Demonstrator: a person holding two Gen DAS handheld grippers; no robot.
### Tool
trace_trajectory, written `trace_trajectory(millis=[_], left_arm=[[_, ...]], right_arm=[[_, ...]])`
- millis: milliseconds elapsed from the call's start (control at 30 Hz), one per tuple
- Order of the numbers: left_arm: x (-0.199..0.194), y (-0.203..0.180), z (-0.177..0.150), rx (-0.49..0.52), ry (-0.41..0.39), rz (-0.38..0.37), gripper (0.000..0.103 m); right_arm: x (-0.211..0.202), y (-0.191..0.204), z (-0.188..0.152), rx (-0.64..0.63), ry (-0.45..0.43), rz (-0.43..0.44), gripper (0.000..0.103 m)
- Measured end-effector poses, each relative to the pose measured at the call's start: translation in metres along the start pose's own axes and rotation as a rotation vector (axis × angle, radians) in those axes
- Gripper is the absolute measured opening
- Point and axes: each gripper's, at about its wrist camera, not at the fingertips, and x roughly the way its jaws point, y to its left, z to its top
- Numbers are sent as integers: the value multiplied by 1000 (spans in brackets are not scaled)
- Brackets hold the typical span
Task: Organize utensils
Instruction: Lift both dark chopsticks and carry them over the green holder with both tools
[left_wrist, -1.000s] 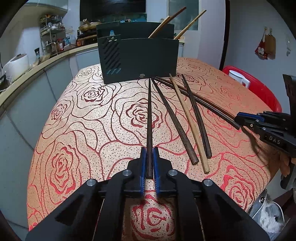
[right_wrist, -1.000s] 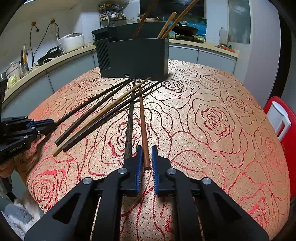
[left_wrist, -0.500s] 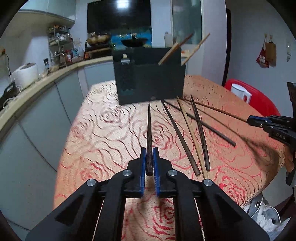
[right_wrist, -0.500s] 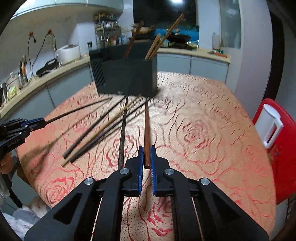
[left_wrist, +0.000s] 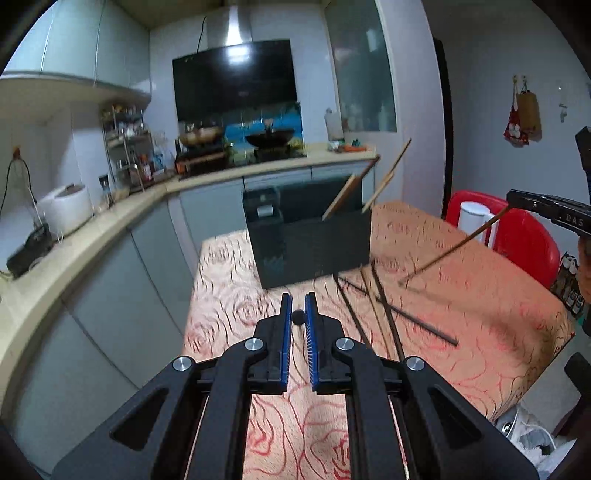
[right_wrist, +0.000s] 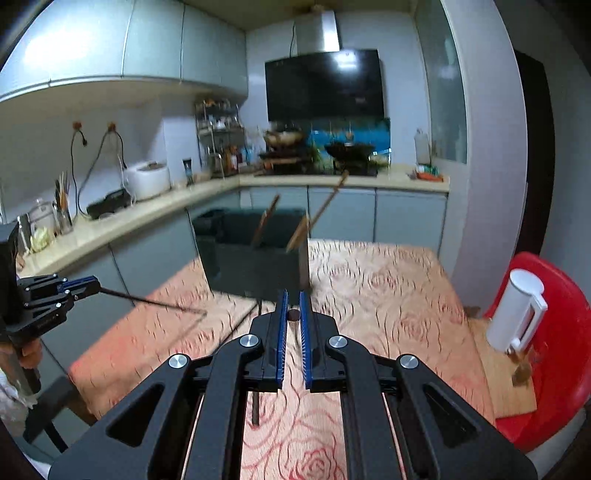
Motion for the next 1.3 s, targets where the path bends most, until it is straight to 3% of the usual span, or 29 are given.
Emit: trace_trajectory(millis=[600,1300], left_arm=[[1,12,59,-2,-45,-28,7],[18,19,75,-22,-8,-46,7]], right_arm=[[7,8,41,-9,-40,13,7],[27,15,65,-39,-1,-27,7]])
